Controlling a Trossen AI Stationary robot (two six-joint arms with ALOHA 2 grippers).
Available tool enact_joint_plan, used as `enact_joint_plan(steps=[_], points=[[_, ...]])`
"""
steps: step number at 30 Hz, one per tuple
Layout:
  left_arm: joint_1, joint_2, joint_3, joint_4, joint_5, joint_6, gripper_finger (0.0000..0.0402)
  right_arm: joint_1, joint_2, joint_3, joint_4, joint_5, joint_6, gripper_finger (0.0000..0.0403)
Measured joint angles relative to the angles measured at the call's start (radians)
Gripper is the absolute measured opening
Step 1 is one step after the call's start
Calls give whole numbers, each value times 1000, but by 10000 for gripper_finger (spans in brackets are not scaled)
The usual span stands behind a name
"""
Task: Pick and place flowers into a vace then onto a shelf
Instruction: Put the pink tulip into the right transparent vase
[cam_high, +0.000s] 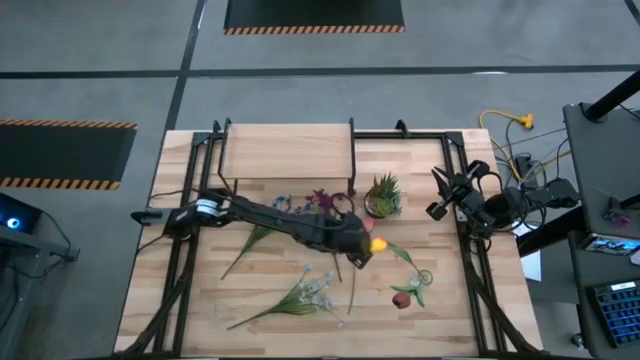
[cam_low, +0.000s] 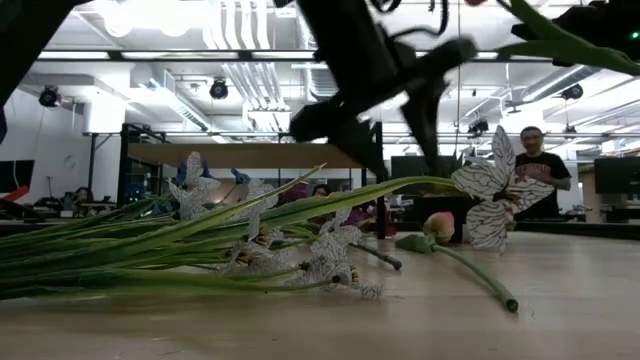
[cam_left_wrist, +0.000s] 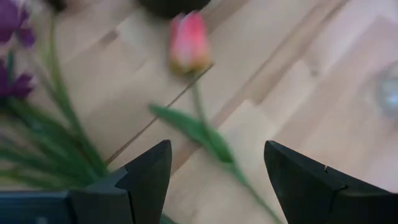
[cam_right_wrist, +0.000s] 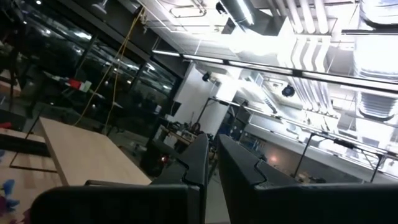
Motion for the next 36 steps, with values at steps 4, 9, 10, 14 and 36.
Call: enact_joint_plan(steps=[4,9,10,14,36], points=[[0,0,-70,46,0,-65,240,0,0,0,0,0,0,27],[0,0,-182,249,9,-66,240,0,0,0,0,0,0,27],[0,0,-199,274,9,-67,240,0,0,0,0,0,1,27],[0,0,-248,313,9,-73,240,0,0,0,-1,0,8,27],[2,-1,-266,425,10,-33,240,0,0,0,-2,0,8,27]])
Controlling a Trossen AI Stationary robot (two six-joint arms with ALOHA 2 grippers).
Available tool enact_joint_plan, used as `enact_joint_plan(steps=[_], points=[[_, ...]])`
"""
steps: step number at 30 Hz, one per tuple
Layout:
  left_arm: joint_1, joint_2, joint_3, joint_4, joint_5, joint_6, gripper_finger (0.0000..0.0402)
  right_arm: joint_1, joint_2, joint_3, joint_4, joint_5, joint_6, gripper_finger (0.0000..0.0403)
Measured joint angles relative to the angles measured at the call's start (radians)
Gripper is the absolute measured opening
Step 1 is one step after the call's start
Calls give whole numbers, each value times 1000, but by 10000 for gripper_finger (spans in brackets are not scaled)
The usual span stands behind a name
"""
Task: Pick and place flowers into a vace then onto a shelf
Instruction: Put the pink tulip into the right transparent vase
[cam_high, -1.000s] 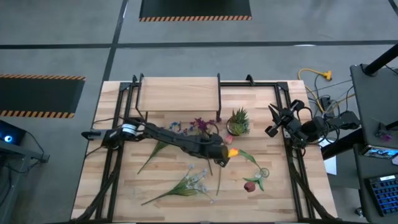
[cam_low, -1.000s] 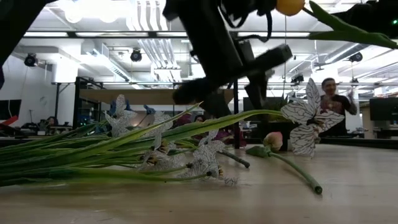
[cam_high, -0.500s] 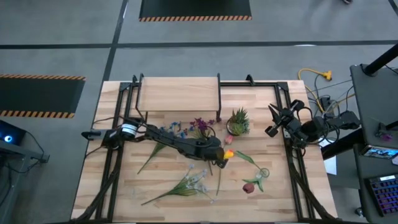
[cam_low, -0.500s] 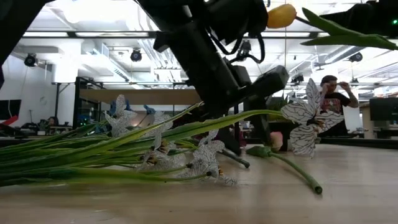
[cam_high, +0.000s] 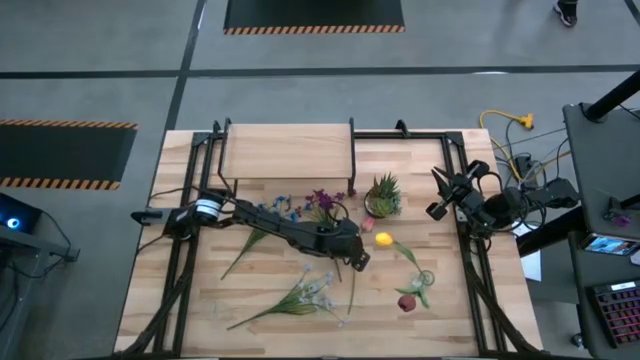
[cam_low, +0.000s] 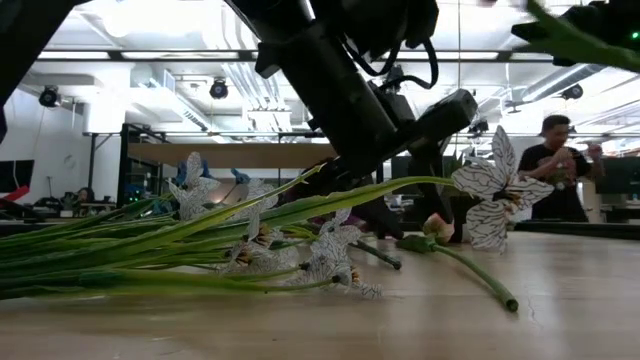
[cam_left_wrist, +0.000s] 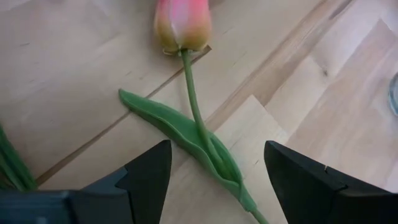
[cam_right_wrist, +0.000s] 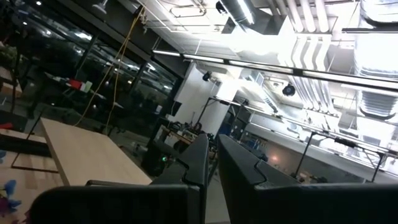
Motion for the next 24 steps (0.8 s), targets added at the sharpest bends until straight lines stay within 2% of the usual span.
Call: enact_joint_plan(steps=[19,24], points=[[2,31,-5,13,-7,-3,239,0,0,0,0,2,-1,27],[3,31,-9,6,-8,-3,209,0,0,0,0,1,-1,27]])
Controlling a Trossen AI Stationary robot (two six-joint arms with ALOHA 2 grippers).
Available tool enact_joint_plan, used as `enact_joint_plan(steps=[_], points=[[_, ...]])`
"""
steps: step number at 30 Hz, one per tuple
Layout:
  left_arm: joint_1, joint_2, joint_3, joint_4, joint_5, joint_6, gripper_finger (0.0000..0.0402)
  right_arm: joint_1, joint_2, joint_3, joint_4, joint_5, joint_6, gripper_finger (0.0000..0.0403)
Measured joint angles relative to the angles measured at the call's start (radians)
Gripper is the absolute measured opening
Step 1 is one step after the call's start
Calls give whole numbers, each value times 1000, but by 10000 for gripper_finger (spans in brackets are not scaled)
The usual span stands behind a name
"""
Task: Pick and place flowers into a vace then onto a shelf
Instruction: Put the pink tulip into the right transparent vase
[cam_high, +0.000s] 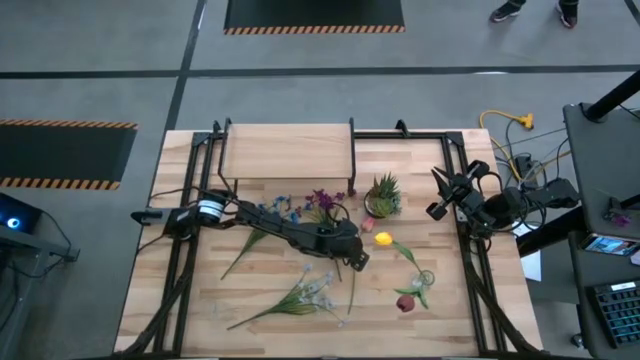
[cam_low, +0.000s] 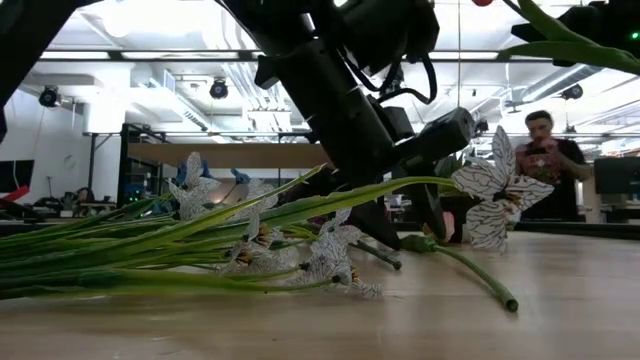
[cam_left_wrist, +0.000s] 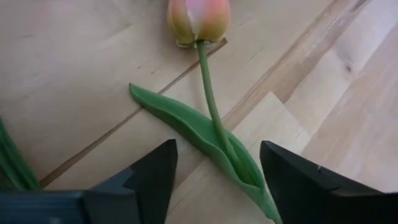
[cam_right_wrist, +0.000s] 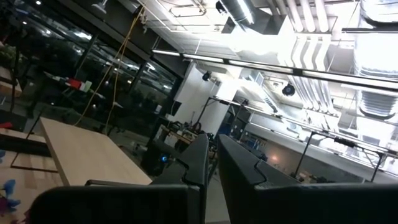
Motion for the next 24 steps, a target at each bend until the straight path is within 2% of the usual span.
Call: enact_joint_plan(steps=[9,16,24], points=[[10,1,-2,-30,0,7,86,0,0,0,0,0,0,27],[17,1,-14,-17,10,23,17,0,0,0,0,-1,0,27],[18,-68,-17,-52,48,115,1,0,0,0,1,-2,17,27]])
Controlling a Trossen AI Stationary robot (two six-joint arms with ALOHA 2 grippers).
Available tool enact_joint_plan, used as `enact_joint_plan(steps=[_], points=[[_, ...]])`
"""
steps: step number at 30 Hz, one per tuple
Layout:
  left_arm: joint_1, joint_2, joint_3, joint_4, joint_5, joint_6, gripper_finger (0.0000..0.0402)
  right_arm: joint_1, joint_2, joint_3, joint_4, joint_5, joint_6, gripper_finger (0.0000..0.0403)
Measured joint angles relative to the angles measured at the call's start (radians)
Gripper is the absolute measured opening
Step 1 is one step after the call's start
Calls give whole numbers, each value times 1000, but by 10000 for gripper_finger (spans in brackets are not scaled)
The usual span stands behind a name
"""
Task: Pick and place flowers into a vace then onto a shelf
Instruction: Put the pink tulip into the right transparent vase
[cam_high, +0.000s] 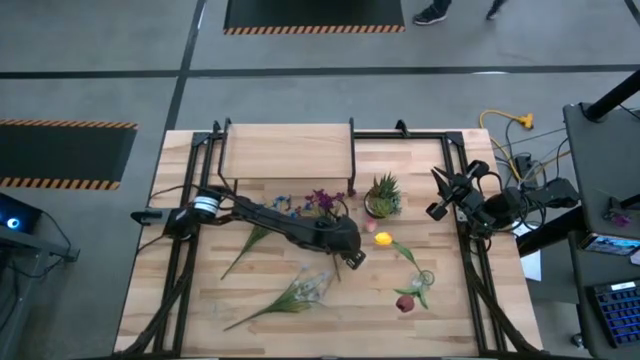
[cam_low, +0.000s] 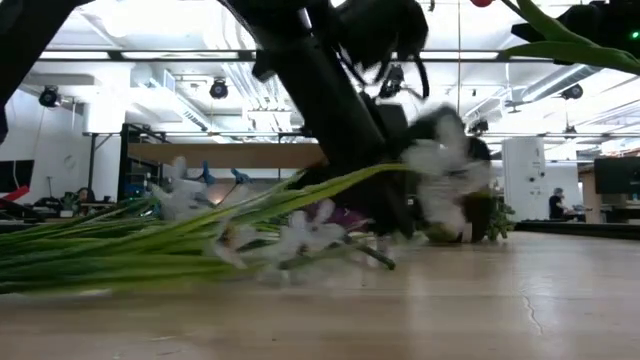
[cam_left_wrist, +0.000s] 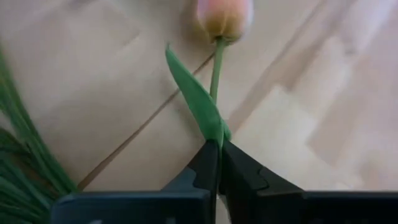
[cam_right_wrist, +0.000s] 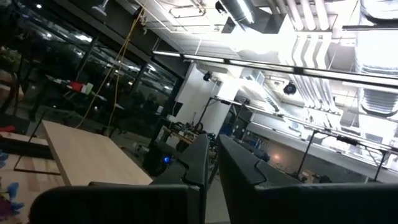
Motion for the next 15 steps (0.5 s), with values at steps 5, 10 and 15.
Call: enact_joint_plan(steps=[5,10,15], points=[[0,-77,0,-35,-14,39,0,0,0,0,0,0,2,27],[0,-139,-1,-39,-36,108,0,0,-1,0,0,0,6,27],[6,-209,-2,-52,-56,199,0,0,-1,0,21,-1,6,27]])
